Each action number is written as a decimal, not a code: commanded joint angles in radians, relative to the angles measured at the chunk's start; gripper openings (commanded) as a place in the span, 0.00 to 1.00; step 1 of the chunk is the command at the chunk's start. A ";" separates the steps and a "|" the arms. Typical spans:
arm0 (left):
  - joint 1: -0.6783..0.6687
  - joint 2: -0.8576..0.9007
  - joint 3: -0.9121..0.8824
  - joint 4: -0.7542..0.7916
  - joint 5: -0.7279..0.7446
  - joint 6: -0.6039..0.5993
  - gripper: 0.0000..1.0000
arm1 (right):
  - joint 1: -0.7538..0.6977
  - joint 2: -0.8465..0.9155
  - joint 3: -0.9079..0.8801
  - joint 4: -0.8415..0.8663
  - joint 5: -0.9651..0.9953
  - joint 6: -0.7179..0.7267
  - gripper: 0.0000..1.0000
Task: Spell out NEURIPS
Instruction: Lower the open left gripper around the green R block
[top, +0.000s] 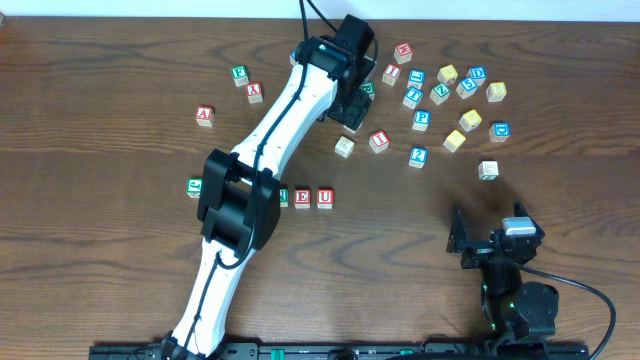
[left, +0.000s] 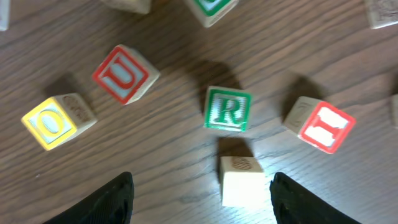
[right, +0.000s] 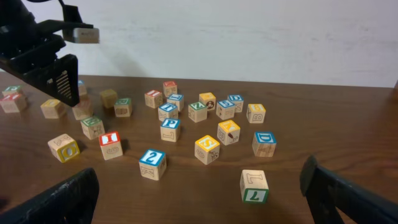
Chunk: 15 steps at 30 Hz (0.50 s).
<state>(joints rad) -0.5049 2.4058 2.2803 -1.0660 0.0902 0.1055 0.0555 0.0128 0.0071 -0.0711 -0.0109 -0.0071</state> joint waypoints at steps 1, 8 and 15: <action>0.002 -0.007 0.028 0.003 0.052 0.031 0.69 | -0.008 -0.004 -0.001 -0.005 0.001 0.014 0.99; 0.002 -0.006 0.027 0.005 0.056 0.074 0.69 | -0.008 -0.004 -0.001 -0.005 0.001 0.014 0.99; 0.002 -0.006 0.026 0.016 0.060 0.105 0.69 | -0.008 -0.004 -0.001 -0.005 0.001 0.014 0.99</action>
<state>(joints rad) -0.5049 2.4058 2.2803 -1.0534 0.1337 0.1768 0.0555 0.0128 0.0071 -0.0711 -0.0109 -0.0071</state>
